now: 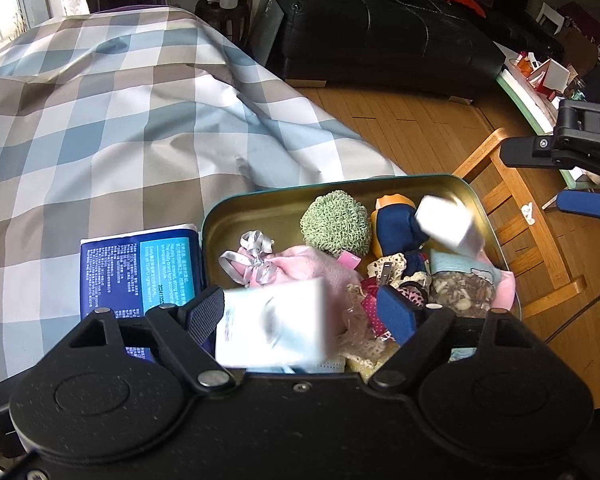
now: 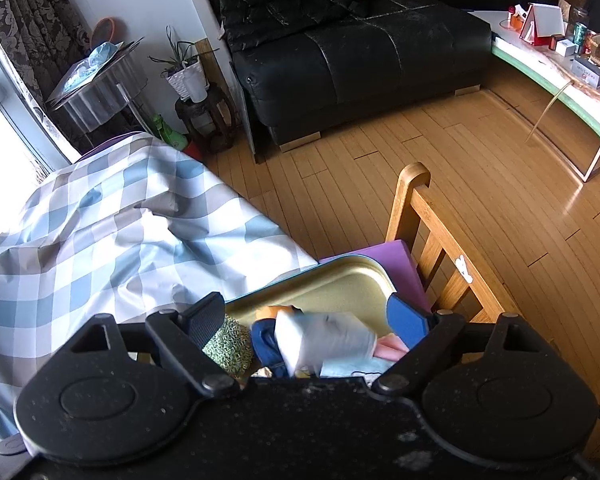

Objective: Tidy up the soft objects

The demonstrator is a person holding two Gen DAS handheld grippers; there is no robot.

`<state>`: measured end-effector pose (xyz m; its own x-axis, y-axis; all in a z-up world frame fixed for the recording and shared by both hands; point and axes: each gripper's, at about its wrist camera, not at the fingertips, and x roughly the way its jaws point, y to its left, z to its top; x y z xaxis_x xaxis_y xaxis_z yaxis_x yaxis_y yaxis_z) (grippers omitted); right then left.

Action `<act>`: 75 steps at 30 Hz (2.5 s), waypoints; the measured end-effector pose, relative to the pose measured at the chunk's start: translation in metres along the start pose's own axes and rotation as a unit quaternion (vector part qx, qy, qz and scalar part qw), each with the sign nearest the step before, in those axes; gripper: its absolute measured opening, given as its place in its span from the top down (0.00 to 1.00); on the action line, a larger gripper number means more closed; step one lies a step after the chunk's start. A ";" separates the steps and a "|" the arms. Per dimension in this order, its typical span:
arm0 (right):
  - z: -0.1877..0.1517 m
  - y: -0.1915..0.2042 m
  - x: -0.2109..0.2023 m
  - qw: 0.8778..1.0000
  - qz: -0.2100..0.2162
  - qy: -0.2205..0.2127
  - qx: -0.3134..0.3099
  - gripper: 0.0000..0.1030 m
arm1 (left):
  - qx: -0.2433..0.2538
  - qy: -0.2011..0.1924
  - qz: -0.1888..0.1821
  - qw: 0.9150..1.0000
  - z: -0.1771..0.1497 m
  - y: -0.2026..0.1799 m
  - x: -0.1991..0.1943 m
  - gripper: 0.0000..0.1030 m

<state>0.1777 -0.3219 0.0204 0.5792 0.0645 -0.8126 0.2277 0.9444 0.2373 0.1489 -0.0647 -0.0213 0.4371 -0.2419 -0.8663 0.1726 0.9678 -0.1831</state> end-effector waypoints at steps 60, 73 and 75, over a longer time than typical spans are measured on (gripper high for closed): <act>-0.109 0.001 -0.051 0.994 -0.044 -0.064 -0.076 0.01 | 0.014 -0.023 0.110 0.994 -0.073 -0.002 -0.040 0.22; -0.122 0.005 -0.051 0.991 -0.070 -0.086 -0.073 0.00 | 0.006 -0.029 0.133 0.991 -0.080 0.001 -0.048 0.21; -0.123 0.005 -0.050 0.991 -0.069 -0.083 -0.074 0.00 | 0.004 -0.029 0.137 0.990 -0.080 0.003 -0.049 0.21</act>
<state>0.0539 -0.2805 -0.0027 0.6735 -0.1111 -0.7308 0.2032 0.9784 0.0385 0.0576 -0.0444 -0.0162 0.5179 0.0265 -0.8550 0.0469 0.9971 0.0593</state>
